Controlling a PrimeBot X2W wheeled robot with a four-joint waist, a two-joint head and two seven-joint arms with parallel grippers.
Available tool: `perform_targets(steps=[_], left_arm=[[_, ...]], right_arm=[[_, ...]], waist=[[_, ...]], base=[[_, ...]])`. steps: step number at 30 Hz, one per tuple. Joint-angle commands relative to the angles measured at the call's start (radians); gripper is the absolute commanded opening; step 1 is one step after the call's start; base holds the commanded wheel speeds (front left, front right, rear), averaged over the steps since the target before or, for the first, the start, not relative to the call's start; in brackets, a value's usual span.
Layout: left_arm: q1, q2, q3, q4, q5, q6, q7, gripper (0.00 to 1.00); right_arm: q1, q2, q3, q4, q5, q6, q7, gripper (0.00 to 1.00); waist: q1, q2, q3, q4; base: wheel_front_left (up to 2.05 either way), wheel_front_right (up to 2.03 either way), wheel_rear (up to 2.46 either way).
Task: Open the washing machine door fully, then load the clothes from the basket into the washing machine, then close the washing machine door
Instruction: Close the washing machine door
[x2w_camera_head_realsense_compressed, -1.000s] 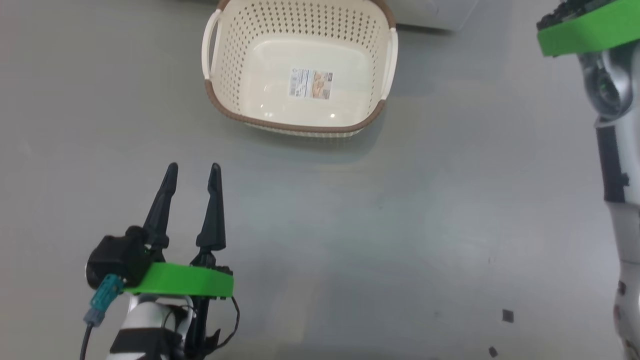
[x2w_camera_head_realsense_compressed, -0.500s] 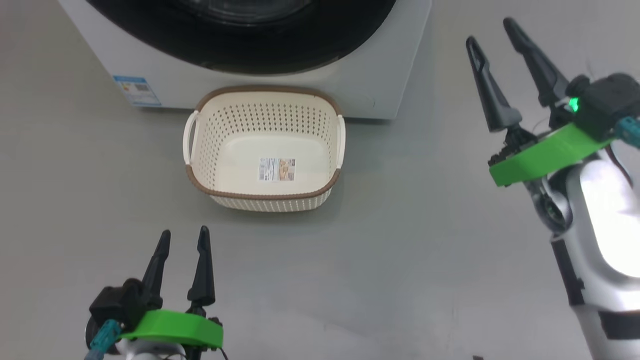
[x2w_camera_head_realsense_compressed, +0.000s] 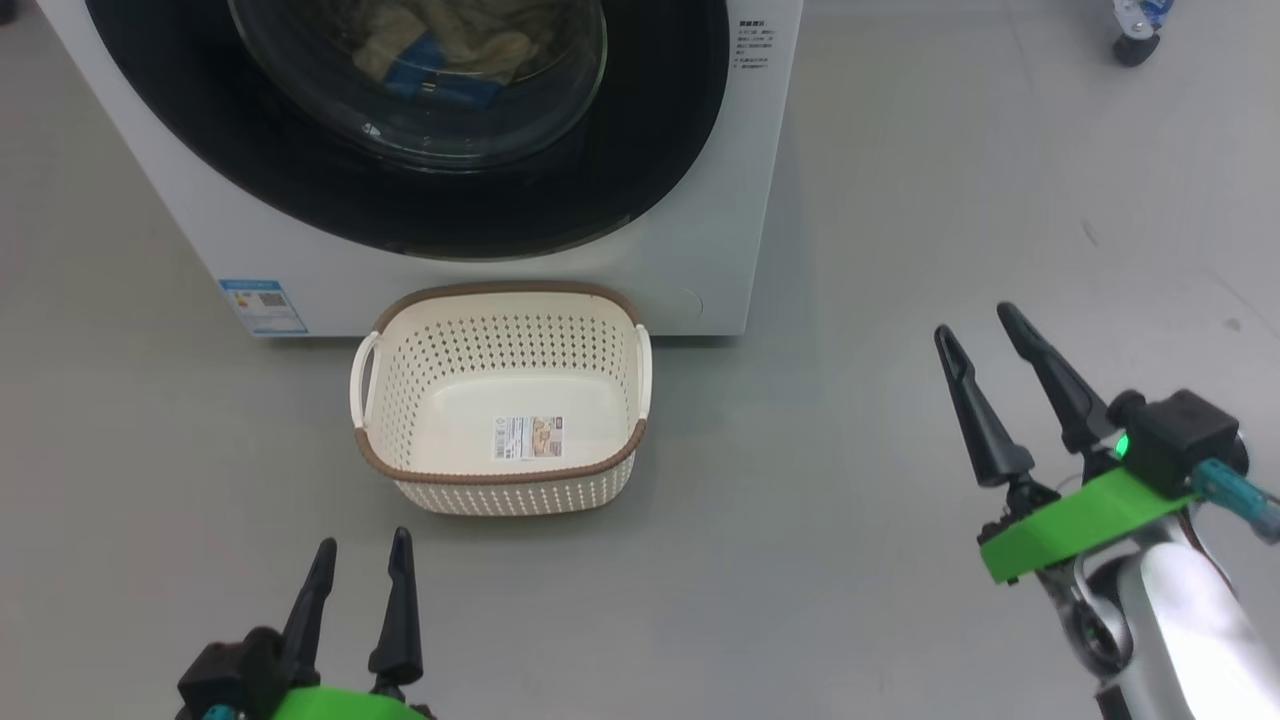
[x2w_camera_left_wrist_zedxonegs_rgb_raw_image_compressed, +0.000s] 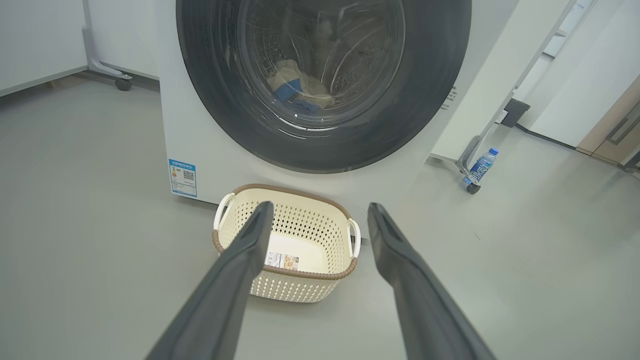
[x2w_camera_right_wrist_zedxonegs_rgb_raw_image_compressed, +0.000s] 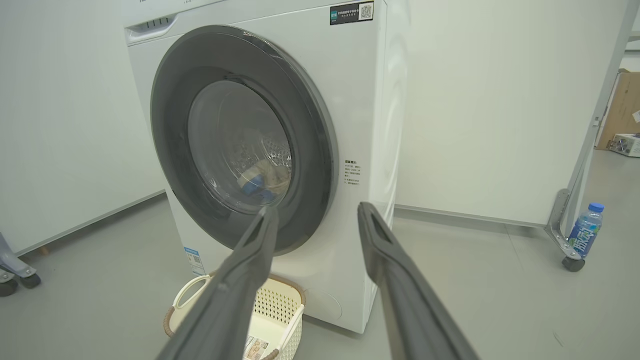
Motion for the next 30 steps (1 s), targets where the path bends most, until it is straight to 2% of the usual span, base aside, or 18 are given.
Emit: perform_targets(steps=[1,15,27,30], left_arm=[[-0.012,0.011,0.037,-0.027,0.004,-0.006,-0.007,1.0],[0.034,0.011,0.053,-0.039,0.0,-0.006,-0.007,1.0],[0.04,0.011,0.052,-0.046,-0.007,-0.006,-0.007,1.0],[0.044,0.011,0.057,-0.049,-0.007,-0.006,-0.007,1.0]], right_arm=[[-0.011,0.0,0.01,-0.036,0.004,-0.004,0.001,0.82],[0.174,0.05,-0.089,-0.083,-0.034,-0.004,0.001,0.84],[0.232,0.067,-0.148,-0.104,-0.05,-0.004,0.001,0.85],[0.247,0.07,-0.161,-0.104,-0.046,-0.004,0.001,0.89]], waist=[[0.0001,-0.0001,-0.012,-0.009],[0.0001,-0.0001,-0.046,-0.051],[0.0001,-0.0001,-0.043,-0.056],[0.0001,-0.0001,-0.046,-0.051]], base=[[0.0,0.0,0.0],[0.0,0.0,0.0],[0.0,0.0,0.0],[0.0,0.0,0.0]])
